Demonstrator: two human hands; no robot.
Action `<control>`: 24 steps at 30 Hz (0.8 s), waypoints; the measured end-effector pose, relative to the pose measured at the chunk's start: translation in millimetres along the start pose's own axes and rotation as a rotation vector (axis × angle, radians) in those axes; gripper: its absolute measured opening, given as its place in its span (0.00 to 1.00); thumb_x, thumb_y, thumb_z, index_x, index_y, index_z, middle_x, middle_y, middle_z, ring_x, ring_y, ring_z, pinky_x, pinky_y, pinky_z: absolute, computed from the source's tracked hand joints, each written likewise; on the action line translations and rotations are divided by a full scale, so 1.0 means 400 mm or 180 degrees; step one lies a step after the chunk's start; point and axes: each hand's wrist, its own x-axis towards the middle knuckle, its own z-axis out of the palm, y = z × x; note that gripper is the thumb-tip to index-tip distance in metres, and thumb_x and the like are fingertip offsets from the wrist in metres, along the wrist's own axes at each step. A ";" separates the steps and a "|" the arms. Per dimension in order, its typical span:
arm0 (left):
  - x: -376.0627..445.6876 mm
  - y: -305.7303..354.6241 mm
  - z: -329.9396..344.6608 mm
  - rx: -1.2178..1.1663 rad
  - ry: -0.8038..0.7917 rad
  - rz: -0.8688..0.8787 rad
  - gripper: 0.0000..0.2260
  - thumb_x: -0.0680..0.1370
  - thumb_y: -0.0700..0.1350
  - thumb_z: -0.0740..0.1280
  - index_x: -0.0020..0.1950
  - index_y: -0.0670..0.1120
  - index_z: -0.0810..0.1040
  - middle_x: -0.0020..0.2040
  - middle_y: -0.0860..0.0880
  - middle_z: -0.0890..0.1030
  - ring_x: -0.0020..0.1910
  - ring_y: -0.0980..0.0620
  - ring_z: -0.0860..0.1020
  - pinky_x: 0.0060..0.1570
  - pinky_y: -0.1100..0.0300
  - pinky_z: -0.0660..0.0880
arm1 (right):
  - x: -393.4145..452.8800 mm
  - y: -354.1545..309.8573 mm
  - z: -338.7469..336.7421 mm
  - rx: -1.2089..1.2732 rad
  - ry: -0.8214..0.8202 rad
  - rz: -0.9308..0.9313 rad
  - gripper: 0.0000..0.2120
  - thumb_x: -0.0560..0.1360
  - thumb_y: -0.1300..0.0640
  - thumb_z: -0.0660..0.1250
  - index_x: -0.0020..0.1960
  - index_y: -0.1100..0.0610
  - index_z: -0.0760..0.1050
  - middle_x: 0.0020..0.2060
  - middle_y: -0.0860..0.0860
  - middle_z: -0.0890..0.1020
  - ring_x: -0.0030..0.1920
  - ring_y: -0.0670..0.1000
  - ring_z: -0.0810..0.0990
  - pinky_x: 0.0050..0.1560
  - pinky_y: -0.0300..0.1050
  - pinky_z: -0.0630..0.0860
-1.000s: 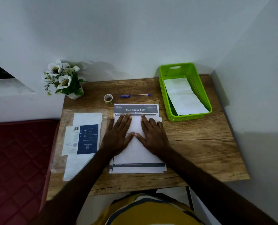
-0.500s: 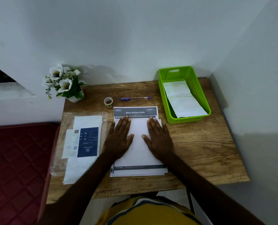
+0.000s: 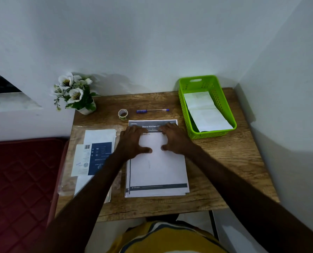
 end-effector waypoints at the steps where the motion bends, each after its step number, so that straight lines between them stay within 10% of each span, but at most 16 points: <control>1: 0.010 0.002 -0.007 0.0021 -0.0104 -0.0019 0.37 0.67 0.65 0.78 0.72 0.54 0.72 0.74 0.47 0.70 0.74 0.44 0.64 0.72 0.44 0.60 | 0.014 0.003 -0.007 0.0029 -0.0105 0.0022 0.42 0.64 0.48 0.81 0.74 0.53 0.69 0.68 0.55 0.73 0.70 0.57 0.68 0.67 0.56 0.70; 15: 0.046 0.044 -0.035 0.0246 -0.0588 -0.0133 0.26 0.66 0.61 0.80 0.59 0.58 0.74 0.72 0.48 0.70 0.75 0.43 0.63 0.73 0.39 0.60 | 0.071 -0.028 -0.057 -0.0141 -0.0702 0.0061 0.30 0.59 0.47 0.84 0.58 0.48 0.78 0.59 0.54 0.75 0.64 0.57 0.69 0.62 0.53 0.72; 24: 0.019 0.073 -0.048 0.0319 -0.0366 -0.0095 0.31 0.68 0.57 0.80 0.67 0.52 0.73 0.71 0.48 0.72 0.73 0.44 0.65 0.71 0.44 0.58 | 0.035 -0.056 -0.071 -0.0097 -0.0548 0.0126 0.31 0.62 0.53 0.83 0.60 0.51 0.74 0.58 0.53 0.81 0.62 0.56 0.75 0.59 0.53 0.75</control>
